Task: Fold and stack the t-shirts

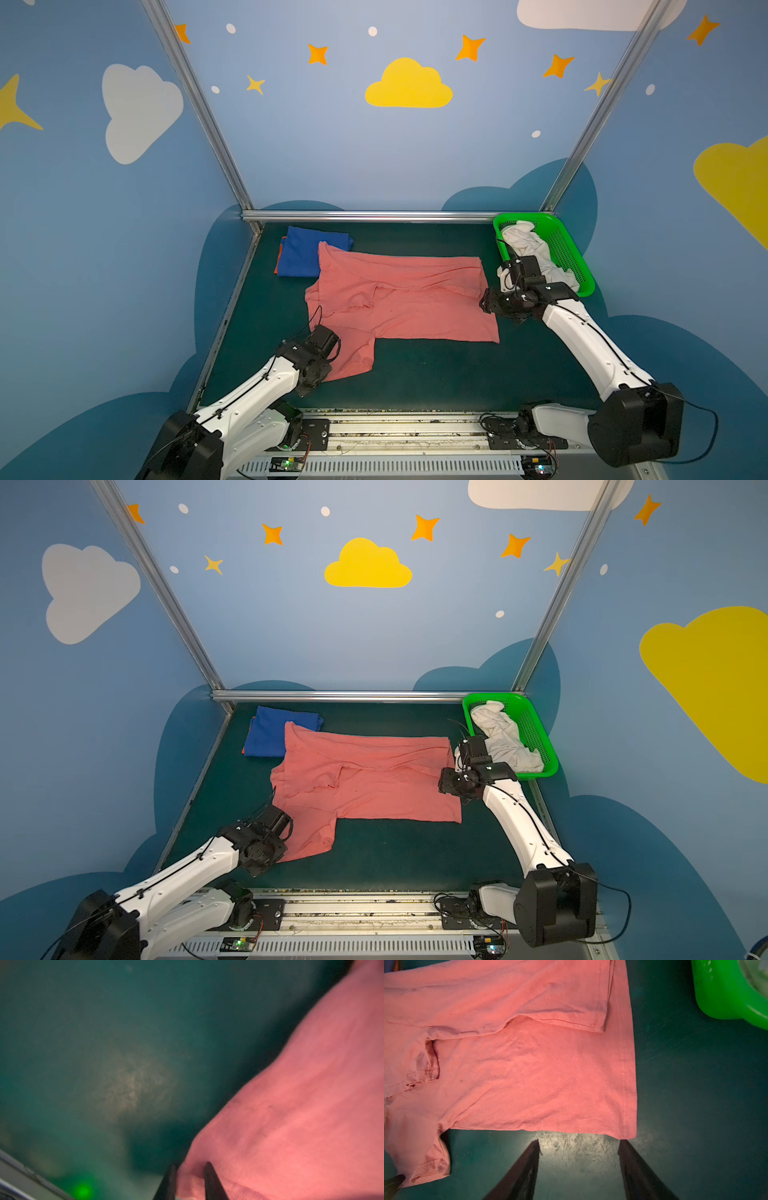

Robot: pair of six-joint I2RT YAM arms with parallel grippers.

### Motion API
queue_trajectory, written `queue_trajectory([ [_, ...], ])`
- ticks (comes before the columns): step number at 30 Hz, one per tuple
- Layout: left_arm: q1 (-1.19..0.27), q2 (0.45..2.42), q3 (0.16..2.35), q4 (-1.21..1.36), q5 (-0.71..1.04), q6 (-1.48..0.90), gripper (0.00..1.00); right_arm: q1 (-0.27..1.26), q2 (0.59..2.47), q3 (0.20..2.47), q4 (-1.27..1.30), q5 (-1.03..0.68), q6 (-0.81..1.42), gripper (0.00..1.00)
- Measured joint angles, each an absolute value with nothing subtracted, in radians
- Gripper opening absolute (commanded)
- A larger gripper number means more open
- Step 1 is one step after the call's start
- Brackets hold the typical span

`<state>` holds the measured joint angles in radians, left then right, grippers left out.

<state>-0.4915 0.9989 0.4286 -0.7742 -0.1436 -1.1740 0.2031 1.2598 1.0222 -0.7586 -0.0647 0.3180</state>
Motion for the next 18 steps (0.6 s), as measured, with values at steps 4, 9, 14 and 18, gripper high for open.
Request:
queue_trajectory([
  [4, -0.492, 0.998, 0.43, -0.759, -0.142, -1.175, 0.05, 0.188, 1.26, 1.001, -0.758, -0.059, 0.319, 0.62],
  [9, -0.492, 0.968, 0.46, -0.785, -0.146, -1.164, 0.05, 0.154, 1.264, 0.952, -0.775, -0.026, 0.33, 0.62],
  [14, -0.492, 0.89, 0.52, -0.807, -0.161, -1.151, 0.05, 0.138, 1.264, 0.894, -0.804, 0.019, 0.36, 0.54],
  [18, -0.492, 0.849, 0.543, -0.81, -0.175, -1.136, 0.05, 0.132, 1.275, 0.856, -0.813, 0.035, 0.392, 0.43],
])
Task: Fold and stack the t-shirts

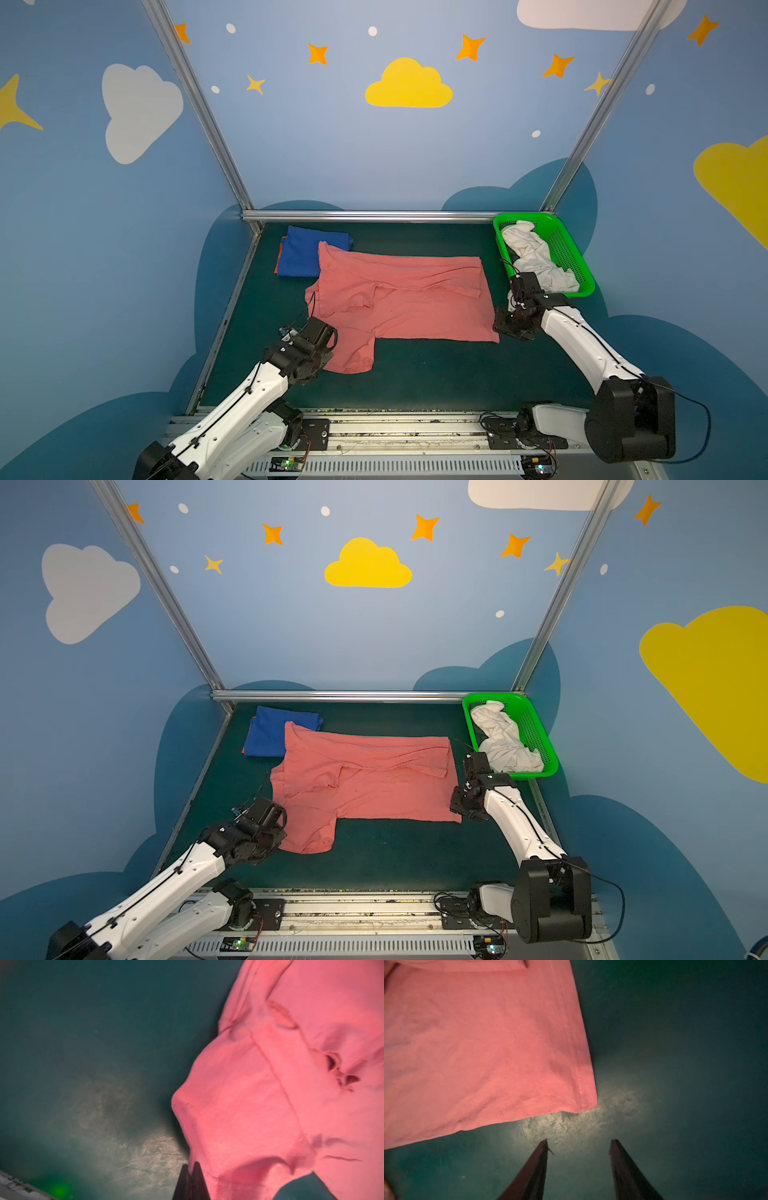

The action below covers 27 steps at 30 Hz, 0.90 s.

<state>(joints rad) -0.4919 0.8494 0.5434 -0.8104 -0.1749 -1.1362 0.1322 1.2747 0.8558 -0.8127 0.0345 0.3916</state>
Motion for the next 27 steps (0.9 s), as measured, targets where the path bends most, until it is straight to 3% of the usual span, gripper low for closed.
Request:
queue_trajectory([
  [27, -0.492, 0.886, 0.634, -0.831, -0.228, -1.062, 0.05, 0.109, 1.559, 0.836, -0.704, 0.021, 0.48, 0.42],
])
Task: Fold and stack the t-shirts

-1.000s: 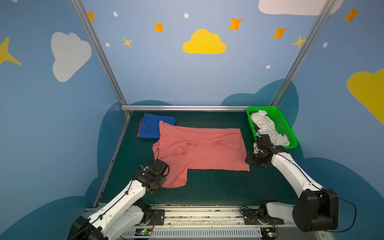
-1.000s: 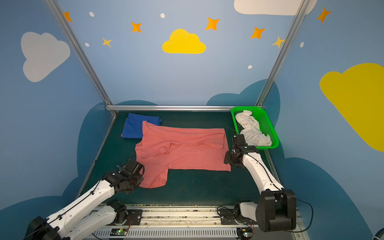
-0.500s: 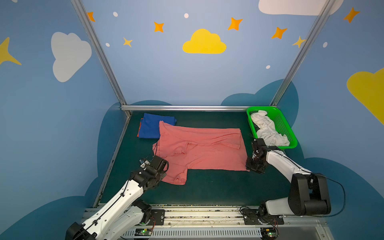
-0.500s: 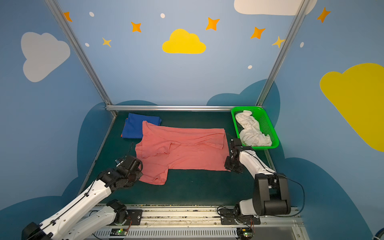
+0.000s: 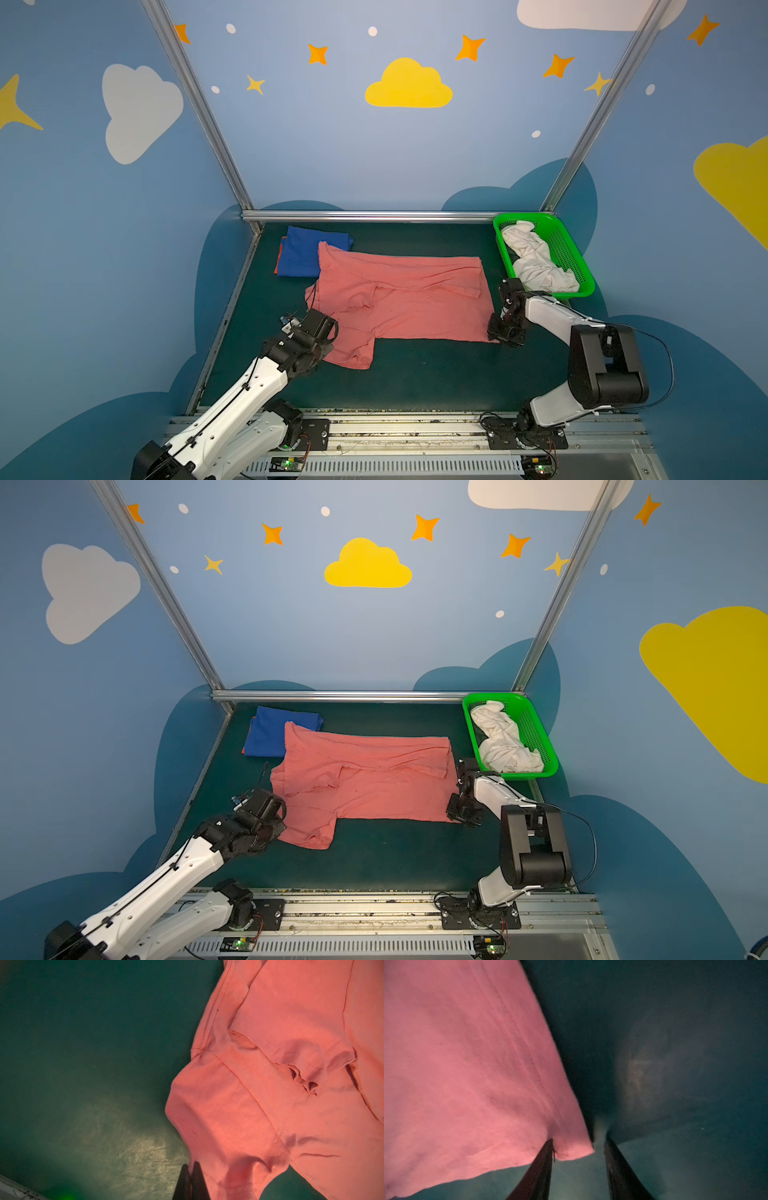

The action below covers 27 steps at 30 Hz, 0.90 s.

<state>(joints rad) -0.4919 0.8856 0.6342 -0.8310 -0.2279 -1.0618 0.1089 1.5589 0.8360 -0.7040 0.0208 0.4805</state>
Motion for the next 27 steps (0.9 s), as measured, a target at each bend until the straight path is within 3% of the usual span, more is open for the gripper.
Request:
queue_trajectory([
  [8, -0.489, 0.886, 0.657, -0.842, -0.242, -1.047, 0.05, 0.109, 1.566, 0.842, -0.686, 0.004, 0.497, 0.0],
  [17, -0.458, 0.918, 0.743, -0.845, -0.273, -1.01, 0.05, 0.109, 1.578, 0.905, -0.717, 0.0, 0.488, 0.0],
  [27, -0.34, 1.063, 0.894, -0.801, -0.284, -0.877, 0.05, 0.107, 1.597, 1.135, -0.791, 0.026, 0.424, 0.0],
])
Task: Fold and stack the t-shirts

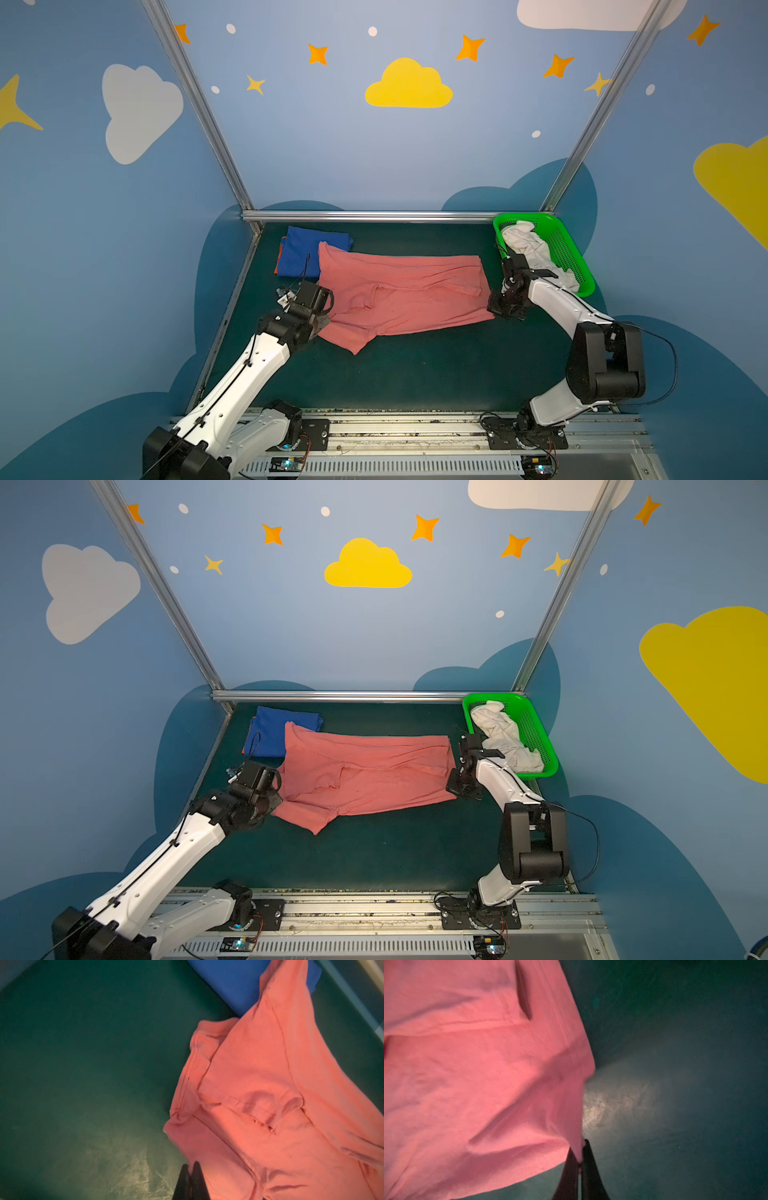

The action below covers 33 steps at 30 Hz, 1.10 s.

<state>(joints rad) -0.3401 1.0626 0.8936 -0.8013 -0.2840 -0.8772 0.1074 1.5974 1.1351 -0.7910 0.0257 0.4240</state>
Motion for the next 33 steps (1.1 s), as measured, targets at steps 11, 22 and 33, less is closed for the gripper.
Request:
queue_trajectory([
  [11, -0.202, 1.321, 1.149, -0.737, -0.247, -0.71, 0.05, 0.097, 1.839, 1.44, -0.869, 0.041, 0.348, 0.0],
  [22, -0.135, 1.634, 1.435, -0.734, -0.217, -0.596, 0.05, 0.083, 2.06, 1.723, -0.945, 0.042, 0.302, 0.0],
  [33, -0.107, 1.95, 1.686, -0.791, -0.211, -0.496, 0.05, 0.081, 2.243, 1.942, -1.023, 0.032, 0.279, 0.06],
])
